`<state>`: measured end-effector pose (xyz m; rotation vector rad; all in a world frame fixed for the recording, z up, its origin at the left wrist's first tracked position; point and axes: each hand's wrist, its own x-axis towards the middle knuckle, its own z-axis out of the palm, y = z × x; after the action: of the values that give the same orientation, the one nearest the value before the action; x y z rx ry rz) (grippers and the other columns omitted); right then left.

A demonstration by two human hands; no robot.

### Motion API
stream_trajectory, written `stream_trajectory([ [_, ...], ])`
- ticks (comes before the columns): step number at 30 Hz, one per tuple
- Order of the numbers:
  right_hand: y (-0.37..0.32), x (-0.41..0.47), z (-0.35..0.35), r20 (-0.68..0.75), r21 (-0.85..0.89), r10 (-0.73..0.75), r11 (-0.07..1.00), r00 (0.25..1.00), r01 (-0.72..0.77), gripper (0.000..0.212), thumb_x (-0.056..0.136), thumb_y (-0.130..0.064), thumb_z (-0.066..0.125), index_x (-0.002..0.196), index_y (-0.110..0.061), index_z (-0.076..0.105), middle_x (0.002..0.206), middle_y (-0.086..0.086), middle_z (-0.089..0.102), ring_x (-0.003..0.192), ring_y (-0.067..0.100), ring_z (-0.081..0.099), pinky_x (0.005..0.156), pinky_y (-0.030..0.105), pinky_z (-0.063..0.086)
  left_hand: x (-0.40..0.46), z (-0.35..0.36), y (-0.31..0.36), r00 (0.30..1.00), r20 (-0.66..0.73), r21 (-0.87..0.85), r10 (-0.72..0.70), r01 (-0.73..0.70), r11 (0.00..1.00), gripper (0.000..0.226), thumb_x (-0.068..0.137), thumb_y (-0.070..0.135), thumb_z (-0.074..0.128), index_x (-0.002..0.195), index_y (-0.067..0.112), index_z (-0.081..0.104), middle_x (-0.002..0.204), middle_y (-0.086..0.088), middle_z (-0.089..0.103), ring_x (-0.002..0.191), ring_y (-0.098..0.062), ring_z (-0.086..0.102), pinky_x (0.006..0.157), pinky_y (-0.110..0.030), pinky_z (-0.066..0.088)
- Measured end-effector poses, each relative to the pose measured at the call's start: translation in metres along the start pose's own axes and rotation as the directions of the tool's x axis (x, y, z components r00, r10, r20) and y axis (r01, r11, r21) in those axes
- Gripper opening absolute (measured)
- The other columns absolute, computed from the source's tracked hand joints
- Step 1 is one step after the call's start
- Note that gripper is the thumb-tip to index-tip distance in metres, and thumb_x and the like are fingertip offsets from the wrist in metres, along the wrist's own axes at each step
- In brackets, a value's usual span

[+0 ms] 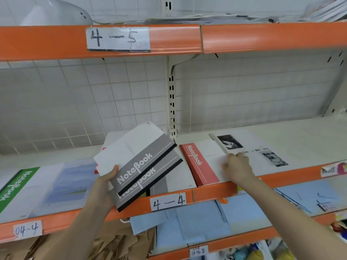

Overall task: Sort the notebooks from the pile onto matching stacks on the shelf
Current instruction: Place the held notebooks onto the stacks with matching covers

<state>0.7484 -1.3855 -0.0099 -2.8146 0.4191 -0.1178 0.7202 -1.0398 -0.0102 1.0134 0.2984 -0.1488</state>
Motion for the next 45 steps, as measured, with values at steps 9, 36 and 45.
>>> stream_trajectory([
  [9, -0.018, -0.011, 0.005, 0.009, -0.184, 0.031, 0.982, 0.999, -0.029, 0.031, 0.094, -0.006, 0.037, 0.124, -0.003, 0.046, 0.124, 0.013, 0.040, 0.117, 0.031, 0.039, 0.091, 0.040, 0.039, 0.001, 0.000, 0.000, 1.000, 0.015, 0.005, 0.022, -0.022, 1.000, 0.036, 0.091, 0.025, 0.057, 0.124, 0.008, 0.056, 0.086, -0.011, 0.074, 0.068, -0.026, 0.072, 0.051, -0.038, 0.057],
  [36, -0.103, -0.036, -0.010, 0.227, 0.970, -0.139, 0.114, 0.964, -0.213, 0.031, 0.098, -0.035, 0.048, 0.116, -0.013, 0.062, 0.109, 0.003, 0.071, 0.100, 0.022, 0.067, 0.091, 0.040, 0.052, -0.018, 0.013, 0.027, 0.960, 0.258, 0.257, 0.112, -0.180, 0.950, 0.050, 0.074, 0.017, 0.067, 0.122, 0.015, 0.056, 0.107, -0.015, 0.071, 0.091, -0.031, 0.070, 0.072, -0.039, 0.058],
  [45, -0.102, -0.038, -0.027, -0.018, 0.954, -0.065, 0.297, 0.998, 0.036, 0.017, 0.100, -0.019, 0.043, 0.103, -0.018, 0.060, 0.092, -0.002, 0.068, 0.085, 0.016, 0.065, 0.075, 0.028, 0.055, -0.015, 0.002, 0.025, 0.969, 0.244, 0.291, 0.045, -0.117, 0.949, 0.035, 0.087, 0.015, 0.062, 0.121, 0.015, 0.058, 0.104, -0.014, 0.072, 0.086, -0.029, 0.071, 0.068, -0.039, 0.057],
])
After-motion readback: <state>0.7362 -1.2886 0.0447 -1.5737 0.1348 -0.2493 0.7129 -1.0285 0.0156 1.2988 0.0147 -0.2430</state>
